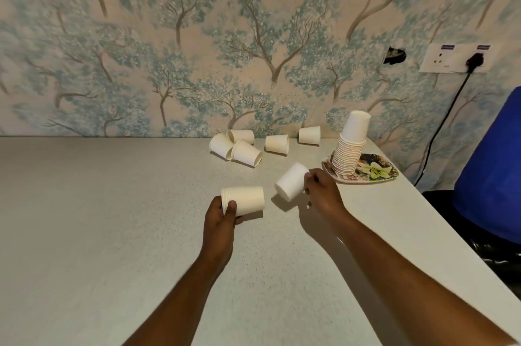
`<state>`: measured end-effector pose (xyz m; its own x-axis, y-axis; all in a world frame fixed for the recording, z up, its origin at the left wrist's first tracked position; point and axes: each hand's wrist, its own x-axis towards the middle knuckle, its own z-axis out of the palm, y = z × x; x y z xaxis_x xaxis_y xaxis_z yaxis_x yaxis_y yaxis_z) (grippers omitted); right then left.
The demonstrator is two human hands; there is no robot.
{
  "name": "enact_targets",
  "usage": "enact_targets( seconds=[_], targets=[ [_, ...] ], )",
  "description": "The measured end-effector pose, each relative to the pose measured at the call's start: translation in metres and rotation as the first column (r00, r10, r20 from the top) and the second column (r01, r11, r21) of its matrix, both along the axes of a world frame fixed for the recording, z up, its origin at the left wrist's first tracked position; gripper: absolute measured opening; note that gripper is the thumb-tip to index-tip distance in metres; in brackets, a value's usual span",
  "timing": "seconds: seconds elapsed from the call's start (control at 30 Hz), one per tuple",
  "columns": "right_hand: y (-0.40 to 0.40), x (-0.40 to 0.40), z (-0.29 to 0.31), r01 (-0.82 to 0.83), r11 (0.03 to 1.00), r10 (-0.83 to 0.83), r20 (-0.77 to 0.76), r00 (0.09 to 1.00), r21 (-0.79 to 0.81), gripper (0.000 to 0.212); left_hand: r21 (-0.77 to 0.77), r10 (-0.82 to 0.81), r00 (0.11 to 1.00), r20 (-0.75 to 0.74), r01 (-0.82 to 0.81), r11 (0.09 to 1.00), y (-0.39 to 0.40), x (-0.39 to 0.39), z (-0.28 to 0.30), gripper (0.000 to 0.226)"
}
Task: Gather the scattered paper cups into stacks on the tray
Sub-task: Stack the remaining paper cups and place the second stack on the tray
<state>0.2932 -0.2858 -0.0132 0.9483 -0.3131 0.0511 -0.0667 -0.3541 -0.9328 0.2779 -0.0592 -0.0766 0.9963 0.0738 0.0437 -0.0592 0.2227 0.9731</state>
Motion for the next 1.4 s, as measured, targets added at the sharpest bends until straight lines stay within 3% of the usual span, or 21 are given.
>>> enact_targets(
  seconds=[0.13, 0.2, 0.27, 0.37, 0.5, 0.67, 0.8, 0.9, 1.17, 1.4],
  targets=[
    [0.01, -0.069, 0.017, -0.076, 0.931, 0.131, -0.132, 0.982, 0.356, 0.021, -0.068, -0.01, 0.997, -0.072, 0.005, 0.998, -0.002, -0.046, 0.008, 0.025],
    [0.008, -0.089, 0.018, -0.15, 0.962, 0.201, -0.22, 0.955, 0.228, 0.036, -0.064, -0.038, 0.996, -0.076, 0.033, 0.997, -0.005, -0.068, 0.015, 0.019],
    [0.003, -0.106, 0.018, -0.287, 0.958, 0.282, -0.206, 0.937, 0.006, 0.034, -0.041, -0.046, 0.996, -0.075, 0.043, 0.998, -0.007, -0.089, 0.025, 0.02],
    [-0.004, -0.127, 0.015, -0.443, 0.859, 0.401, -0.202, 0.894, -0.256, 0.038, 0.042, -0.066, 0.997, -0.046, 0.068, 0.997, -0.011, -0.115, 0.036, 0.032],
    [-0.004, -0.148, 0.018, -0.508, 0.754, 0.489, -0.16, 0.857, -0.415, 0.056, 0.218, -0.155, 0.987, 0.038, 0.144, 0.965, -0.015, -0.137, 0.046, 0.035],
    [-0.004, -0.161, 0.023, -0.469, 0.772, 0.5, -0.046, 0.865, -0.429, 0.079, 0.344, -0.22, 0.972, 0.077, 0.182, 0.921, -0.022, -0.153, 0.055, 0.028],
    [-0.004, -0.168, 0.023, -0.427, 0.824, 0.46, 0.001, 0.888, -0.373, 0.083, 0.383, -0.253, 0.964, 0.083, 0.204, 0.901, -0.026, -0.156, 0.059, 0.023],
    [0.0, -0.171, 0.02, -0.399, 0.857, 0.435, 0.042, 0.9, -0.326, 0.084, 0.458, -0.265, 0.963, 0.051, 0.214, 0.863, -0.032, -0.158, 0.06, 0.031],
    [0.012, -0.17, 0.007, -0.337, 0.886, 0.4, 0.16, 0.902, -0.317, 0.087, 0.517, -0.284, 0.954, 0.094, 0.197, 0.833, -0.044, -0.155, 0.055, 0.031],
    [0.013, -0.14, 0.005, -0.394, 0.844, 0.458, 0.106, 0.883, -0.364, 0.091, 0.57, -0.287, 0.952, 0.11, 0.176, 0.803, -0.041, -0.126, 0.05, 0.043]
  ],
)
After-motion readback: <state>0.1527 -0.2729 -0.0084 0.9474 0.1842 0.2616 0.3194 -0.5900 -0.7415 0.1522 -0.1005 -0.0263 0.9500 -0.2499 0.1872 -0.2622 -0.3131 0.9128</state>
